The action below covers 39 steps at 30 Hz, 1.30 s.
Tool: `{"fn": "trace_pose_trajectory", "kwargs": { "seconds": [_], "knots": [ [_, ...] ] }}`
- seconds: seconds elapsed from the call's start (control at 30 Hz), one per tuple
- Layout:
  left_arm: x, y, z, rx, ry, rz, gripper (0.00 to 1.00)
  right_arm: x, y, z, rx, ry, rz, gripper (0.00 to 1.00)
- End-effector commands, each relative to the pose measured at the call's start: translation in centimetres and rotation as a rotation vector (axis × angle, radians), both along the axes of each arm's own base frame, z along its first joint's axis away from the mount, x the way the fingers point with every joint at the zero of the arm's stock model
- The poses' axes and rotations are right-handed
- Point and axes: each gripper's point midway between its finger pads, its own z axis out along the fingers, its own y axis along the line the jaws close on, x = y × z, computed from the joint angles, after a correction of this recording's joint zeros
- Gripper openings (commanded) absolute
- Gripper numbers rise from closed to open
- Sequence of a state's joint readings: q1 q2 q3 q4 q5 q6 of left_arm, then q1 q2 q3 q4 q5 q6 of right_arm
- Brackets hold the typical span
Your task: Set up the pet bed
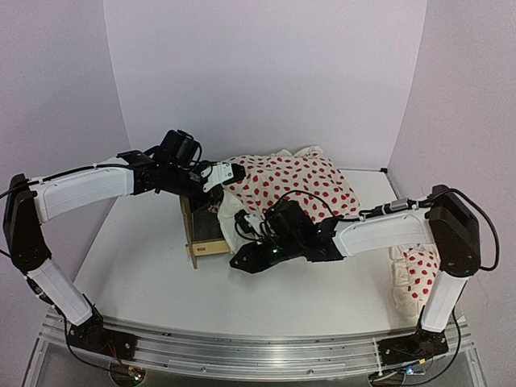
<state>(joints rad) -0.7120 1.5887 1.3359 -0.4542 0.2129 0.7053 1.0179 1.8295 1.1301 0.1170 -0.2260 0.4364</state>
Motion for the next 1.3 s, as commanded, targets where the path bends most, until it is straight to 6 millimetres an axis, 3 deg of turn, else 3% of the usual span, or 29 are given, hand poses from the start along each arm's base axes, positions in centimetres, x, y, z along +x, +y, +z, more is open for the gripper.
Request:
{"fn": "trace_pose_trajectory", "kwargs": {
  "seconds": [0.0,0.17,0.27,0.5,0.73,0.93,1.07,1.27],
  "knots": [
    [-0.3,-0.4,2.8,-0.073,-0.026,-0.017,0.00,2.3,2.3,2.7,0.028,-0.114,-0.003,0.28],
    [0.3,-1.1,3.4,-0.093,-0.034,-0.027,0.00,4.9,4.1,4.7,0.079,-0.185,-0.077,0.28],
    [0.3,-1.6,3.3,-0.109,-0.014,-0.032,0.00,6.5,4.1,4.8,0.091,-0.193,-0.176,0.25],
    [0.7,-2.7,3.4,-0.130,0.023,-0.043,0.00,10.8,-0.8,3.7,-0.033,-0.289,-0.513,0.14],
    [-0.1,-3.5,2.2,-0.139,0.103,-0.076,0.00,12.9,-2.4,3.3,-0.087,-0.270,-0.561,0.15],
    [0.2,-4.6,2.7,-0.176,0.127,-0.076,0.00,15.4,-6.6,3.2,-0.107,-0.198,-0.642,0.12],
    [0.7,-5.0,2.7,-0.192,0.134,-0.065,0.00,14.7,-6.9,4.0,-0.117,-0.227,-0.555,0.14],
    [1.4,-5.6,2.7,-0.207,0.137,-0.048,0.00,10.8,-6.4,6.2,-0.091,-0.282,-0.354,0.15]
  ]
}}
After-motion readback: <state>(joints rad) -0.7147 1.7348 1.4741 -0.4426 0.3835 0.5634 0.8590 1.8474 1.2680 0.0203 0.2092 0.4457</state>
